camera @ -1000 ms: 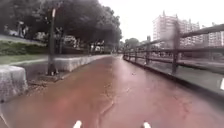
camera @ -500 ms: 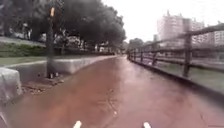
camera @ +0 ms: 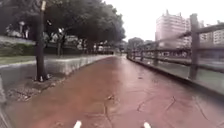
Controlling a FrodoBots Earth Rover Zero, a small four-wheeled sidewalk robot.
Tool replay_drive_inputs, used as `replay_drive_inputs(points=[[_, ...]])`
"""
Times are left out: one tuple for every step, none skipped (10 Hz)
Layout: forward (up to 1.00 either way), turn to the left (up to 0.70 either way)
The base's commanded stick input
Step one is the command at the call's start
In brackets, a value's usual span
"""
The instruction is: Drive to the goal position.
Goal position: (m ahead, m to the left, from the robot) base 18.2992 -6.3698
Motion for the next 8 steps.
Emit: replay_drive_inputs(points=[[0.50, 0.00], [0.50, 0.00], [0.50, 0.00], [0.50, 0.00], [0.50, 0.00], [0.50, 0.00], [0.50, 0.00], [0.50, 0.00]])
